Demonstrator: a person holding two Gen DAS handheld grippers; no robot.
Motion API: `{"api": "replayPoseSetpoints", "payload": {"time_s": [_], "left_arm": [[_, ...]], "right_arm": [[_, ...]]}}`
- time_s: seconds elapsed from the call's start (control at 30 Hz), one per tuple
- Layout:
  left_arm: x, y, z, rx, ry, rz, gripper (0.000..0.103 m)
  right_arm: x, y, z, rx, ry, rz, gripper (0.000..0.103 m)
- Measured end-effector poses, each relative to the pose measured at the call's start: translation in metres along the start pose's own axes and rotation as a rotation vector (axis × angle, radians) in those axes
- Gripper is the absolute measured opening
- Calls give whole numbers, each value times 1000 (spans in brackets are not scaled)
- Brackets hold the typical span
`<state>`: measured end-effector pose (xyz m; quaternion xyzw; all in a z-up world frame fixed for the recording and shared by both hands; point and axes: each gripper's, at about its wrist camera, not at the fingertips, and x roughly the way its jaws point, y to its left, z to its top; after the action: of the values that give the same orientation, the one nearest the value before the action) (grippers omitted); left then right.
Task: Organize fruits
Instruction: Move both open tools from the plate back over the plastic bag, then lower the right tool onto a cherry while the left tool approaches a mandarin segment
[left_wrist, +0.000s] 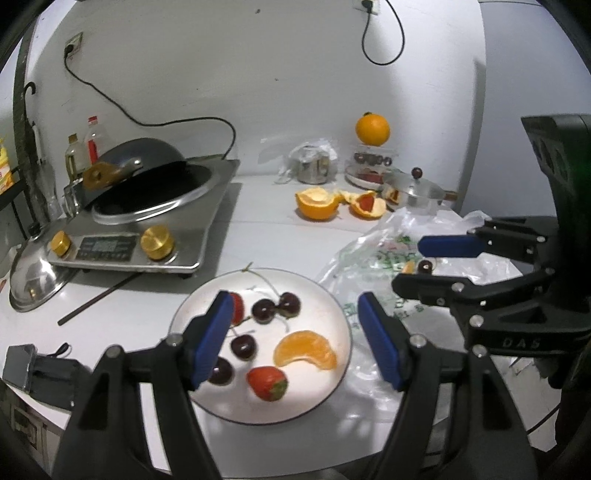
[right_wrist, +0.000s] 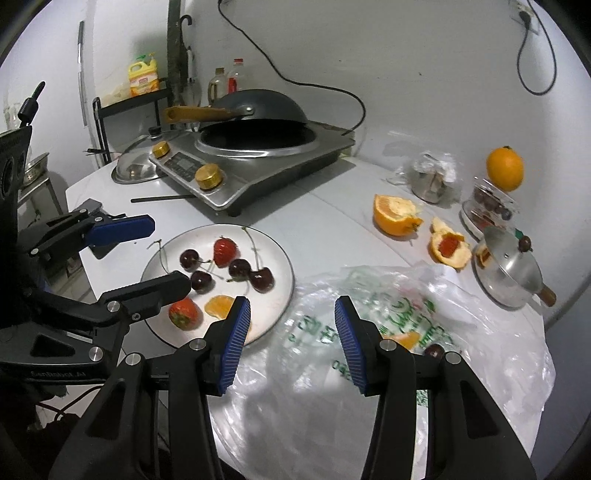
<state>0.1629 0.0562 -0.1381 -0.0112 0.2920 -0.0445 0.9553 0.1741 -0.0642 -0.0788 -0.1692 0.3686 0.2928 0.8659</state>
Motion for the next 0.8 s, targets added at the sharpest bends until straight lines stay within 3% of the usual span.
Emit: {"api": "replayPoseSetpoints", "payload": {"time_s": [0.8], "left_arm": [[31, -64, 18, 99, 39, -40, 71]], "right_arm": [[-14, -70, -34, 107, -10, -31, 50]]}}
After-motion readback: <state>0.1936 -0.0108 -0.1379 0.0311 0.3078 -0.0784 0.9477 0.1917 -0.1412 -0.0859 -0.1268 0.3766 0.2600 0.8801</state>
